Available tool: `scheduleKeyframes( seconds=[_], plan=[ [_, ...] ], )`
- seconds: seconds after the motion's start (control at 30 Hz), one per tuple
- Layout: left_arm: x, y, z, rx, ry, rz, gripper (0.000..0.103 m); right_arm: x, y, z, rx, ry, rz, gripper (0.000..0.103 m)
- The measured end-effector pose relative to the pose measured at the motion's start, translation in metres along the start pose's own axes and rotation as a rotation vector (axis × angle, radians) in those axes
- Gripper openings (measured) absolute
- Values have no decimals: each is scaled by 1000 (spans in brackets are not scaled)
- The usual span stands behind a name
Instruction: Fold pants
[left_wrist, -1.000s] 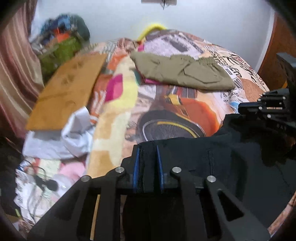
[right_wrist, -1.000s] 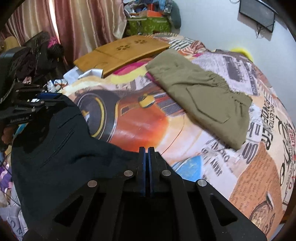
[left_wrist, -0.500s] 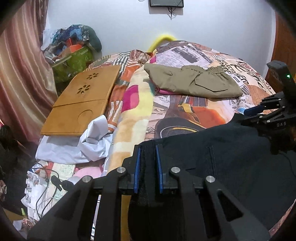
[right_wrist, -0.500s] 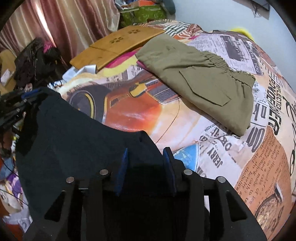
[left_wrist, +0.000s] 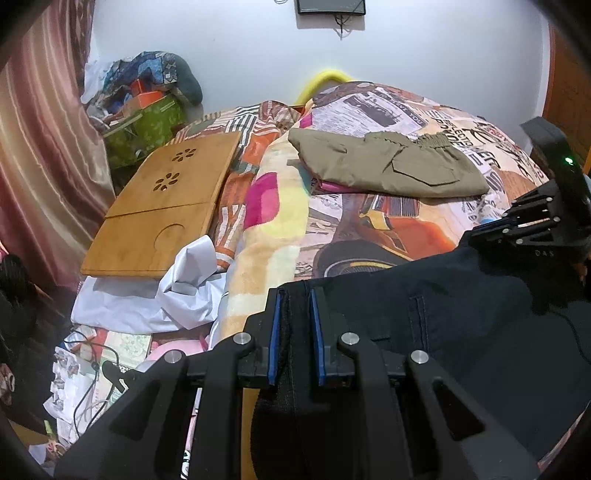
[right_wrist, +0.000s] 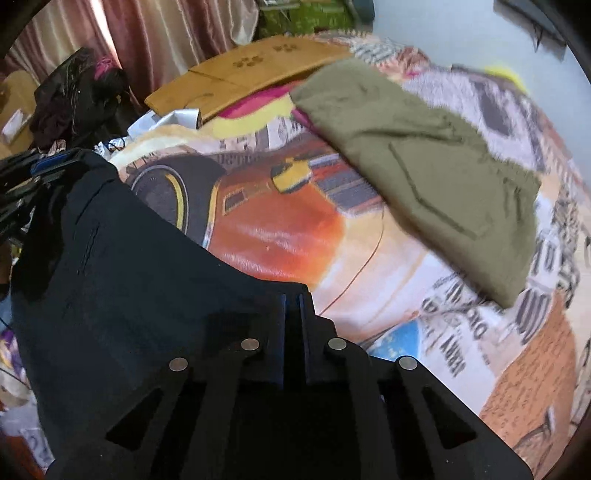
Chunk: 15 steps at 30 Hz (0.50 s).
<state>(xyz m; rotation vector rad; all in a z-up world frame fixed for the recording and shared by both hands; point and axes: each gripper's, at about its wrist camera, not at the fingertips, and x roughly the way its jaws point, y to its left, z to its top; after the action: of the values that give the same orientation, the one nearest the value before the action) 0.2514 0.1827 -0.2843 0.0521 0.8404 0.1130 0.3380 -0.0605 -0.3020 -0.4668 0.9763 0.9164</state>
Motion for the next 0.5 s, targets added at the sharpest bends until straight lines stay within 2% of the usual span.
scheduleKeyframes(
  seconds=[0.13,0.27,0.33,0.37,0.4,0.5],
  plan=[
    [18,-1,6,13,47,25,15,-3,-4,5,7,-38,-60,5],
    [39,6,11,-12,103,17,17,8,-6,10,3,-12,-116,5],
    [40,9,15,-27,115,15,21,5,-14,11,29,-17,-190,5],
    [37,10,16,-29,115,22,27,1,-19,11,49,-18,-204,5],
    [32,11,17,-28,112,38,30,-6,-30,9,94,-24,-183,6],
    [15,17,21,-33,79,84,31,-34,-48,-1,181,-46,-135,7]
  ],
)
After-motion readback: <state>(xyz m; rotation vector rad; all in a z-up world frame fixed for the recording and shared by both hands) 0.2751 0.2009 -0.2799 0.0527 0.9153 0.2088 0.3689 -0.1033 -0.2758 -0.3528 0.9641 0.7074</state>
